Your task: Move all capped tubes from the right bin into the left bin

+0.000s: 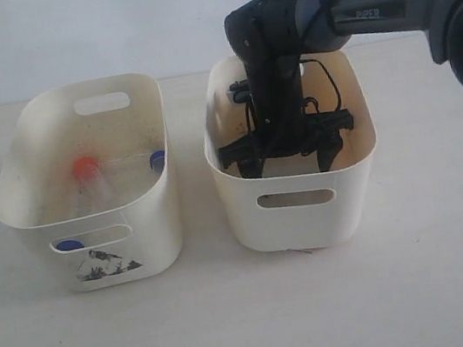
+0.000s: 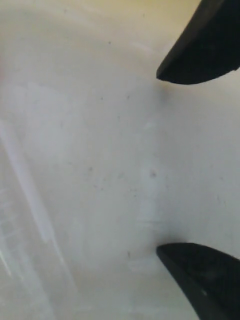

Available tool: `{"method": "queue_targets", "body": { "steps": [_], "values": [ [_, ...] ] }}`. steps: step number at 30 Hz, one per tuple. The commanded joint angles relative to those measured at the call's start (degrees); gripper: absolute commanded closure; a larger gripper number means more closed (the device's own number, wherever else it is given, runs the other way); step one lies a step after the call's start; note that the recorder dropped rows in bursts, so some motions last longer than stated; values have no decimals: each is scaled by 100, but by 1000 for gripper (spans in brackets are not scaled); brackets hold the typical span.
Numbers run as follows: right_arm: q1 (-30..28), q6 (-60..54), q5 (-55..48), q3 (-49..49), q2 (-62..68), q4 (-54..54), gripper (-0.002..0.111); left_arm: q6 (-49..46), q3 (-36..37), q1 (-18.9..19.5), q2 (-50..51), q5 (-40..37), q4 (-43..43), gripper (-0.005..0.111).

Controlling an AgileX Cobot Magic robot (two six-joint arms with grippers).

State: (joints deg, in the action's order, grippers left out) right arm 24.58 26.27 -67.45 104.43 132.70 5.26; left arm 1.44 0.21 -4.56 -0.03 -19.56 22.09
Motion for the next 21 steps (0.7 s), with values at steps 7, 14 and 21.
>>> {"method": "queue_targets", "body": {
  "steps": [7,14,21],
  "values": [
    [-2,15,384,-29,-476,-346,27,54,-21,-30,3,30,-16,102],
    [-2,622,1065,-29,-490,-346,27,54,-21,-30,3,30,-16,102],
    [-2,1323,1644,-29,-490,-369,28,54,-21,-30,3,30,-16,102]
  ]
}}
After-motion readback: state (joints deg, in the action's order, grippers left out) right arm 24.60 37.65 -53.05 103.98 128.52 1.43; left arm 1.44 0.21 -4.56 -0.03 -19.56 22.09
